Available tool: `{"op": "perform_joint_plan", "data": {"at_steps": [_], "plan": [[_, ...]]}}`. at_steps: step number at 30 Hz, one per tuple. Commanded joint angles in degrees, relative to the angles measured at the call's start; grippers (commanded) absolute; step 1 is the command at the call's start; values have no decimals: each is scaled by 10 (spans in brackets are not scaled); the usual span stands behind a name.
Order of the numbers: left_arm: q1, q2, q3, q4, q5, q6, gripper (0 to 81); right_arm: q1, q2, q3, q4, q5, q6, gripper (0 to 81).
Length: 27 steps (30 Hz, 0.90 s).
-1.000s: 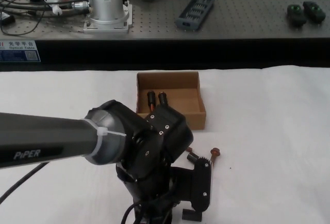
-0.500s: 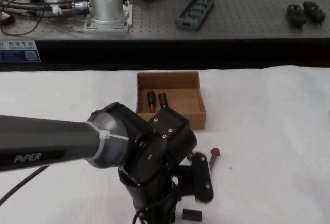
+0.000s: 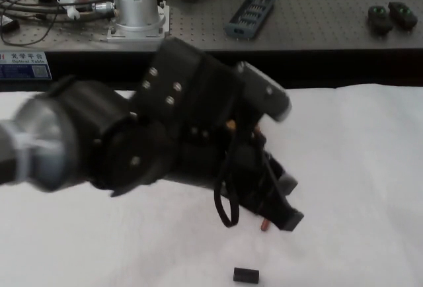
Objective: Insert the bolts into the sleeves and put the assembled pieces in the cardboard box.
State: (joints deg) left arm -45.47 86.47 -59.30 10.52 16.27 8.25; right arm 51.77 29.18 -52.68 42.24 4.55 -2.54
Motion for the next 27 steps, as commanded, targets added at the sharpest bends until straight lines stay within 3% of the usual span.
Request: {"op": "perform_joint_plan", "data": {"at_steps": [1, 7, 14, 21, 27], "plan": [[1, -56, 21, -34, 17, -45, 6, -3, 0, 4, -52, -9, -25, 33], [1, -145, 102, -122, 26, -118, 6, -3, 0, 66, -185, -57, -21, 33], [1, -243, 170, -170, 50, -125, 6, -3, 29, 141, -329, -135, 36, 33], [1, -293, 185, -170, 77, -140, 6, -3, 125, 149, -477, -225, 77, 33], [1, -303, 188, -170, 84, -143, 6, -3, 183, 149, -542, -235, 86, 33]]}}
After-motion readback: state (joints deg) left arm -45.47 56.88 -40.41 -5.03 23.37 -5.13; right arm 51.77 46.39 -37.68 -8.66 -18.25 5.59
